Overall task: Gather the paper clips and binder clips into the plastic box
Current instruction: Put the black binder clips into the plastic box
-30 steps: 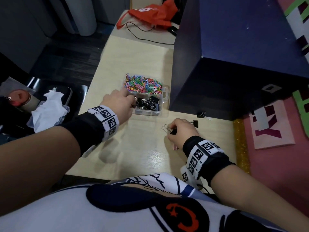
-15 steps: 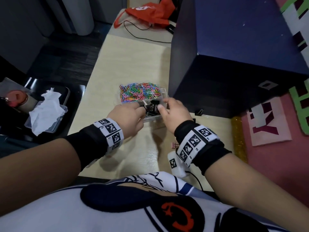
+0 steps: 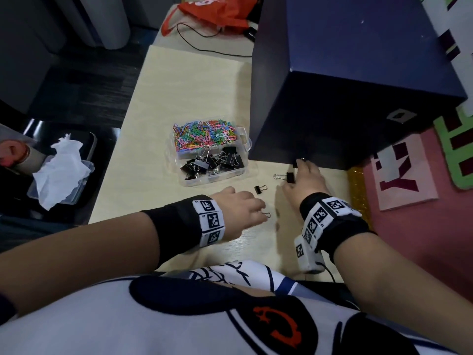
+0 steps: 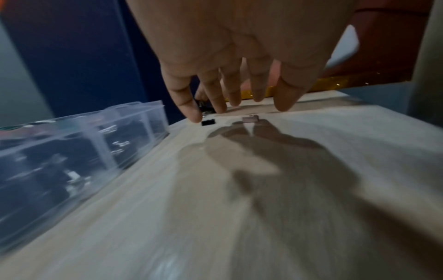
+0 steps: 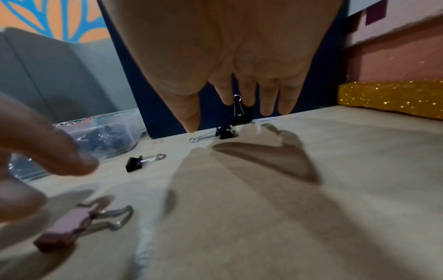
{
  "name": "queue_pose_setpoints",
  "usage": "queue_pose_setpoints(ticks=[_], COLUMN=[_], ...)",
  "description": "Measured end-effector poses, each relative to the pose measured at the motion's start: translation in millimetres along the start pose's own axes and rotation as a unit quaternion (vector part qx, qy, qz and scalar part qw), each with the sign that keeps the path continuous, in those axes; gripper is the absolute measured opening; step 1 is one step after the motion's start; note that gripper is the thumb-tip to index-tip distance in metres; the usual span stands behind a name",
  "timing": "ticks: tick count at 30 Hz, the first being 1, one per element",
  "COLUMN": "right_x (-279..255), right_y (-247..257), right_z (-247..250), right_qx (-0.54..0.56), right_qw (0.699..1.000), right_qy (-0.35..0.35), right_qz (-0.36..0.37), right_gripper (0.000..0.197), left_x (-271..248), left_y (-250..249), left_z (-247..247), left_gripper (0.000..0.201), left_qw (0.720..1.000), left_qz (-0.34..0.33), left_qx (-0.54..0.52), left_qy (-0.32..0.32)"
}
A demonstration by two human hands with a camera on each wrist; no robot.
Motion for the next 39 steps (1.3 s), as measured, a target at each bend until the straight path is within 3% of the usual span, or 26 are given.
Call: queue_pose_setpoints(ticks=[3,6,11,17,22,26,30,33,37,39], right_x=[0,-4,-8,-4,-2,-3,-5,-9,-16,-19], right_y=[-2,-2,-4,-2,6,13,19,14,3,-1], right_z=[-3,-6,-4,-2,-2,-1,-5,-17,-25,-26], right_qx=[-0.043,-0.065,-0.047,0.040,0.035,0.016,-0.064,-0.056,0.021,0.032], right_qw=[0.999,0.996,0.998,0.997,0.995,0.993,0.987,0.986,0.991,0.991], right_qy=[0.020,0.032,0.012,-0.044,-0.036,-0.043,0.000,0.027,0.023,0.037], right_qz=[0.025,0.041,0.027,0.049,0.084,0.113,0.146,0.156,0.131,0.128], right_gripper=[0.065,0.051,0.026,0.049,0.063,0.047,0.028,0.031,0.049,0.053], left_x=[7,10,6,-4,-5,-6,-10,-14,-19,-20], left_y=[-4,0,17,37,38,40,50,63,80,79], left_z=[-8,-10,-5,-8,-11,-8,6,17,26,28], left_gripper=[0.061,0.059,0.032,0.020,0.024,0.026,0.021,0.024,0.032,0.029], left_qw=[0.999,0.999,0.998,0.990,0.988,0.990,0.988,0.977,0.960,0.960], left_qz=[-0.012,-0.001,0.053,0.125,0.136,0.130,0.115,0.120,0.224,0.227], left_qx=[0.023,0.021,0.018,-0.006,-0.027,-0.035,-0.036,-0.036,-0.072,-0.066], left_qy=[0.021,0.032,0.036,0.063,0.068,0.029,-0.096,-0.172,-0.152,-0.150])
Point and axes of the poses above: each hand's wrist, its own x-axis towards the middle knuckle, its own z-axis out of the back of the hand, y = z × x, the point moved 1 cm from there along x, towards the middle knuckle, and after that the axes turned 7 degrees about y, right-handed, at the moved point
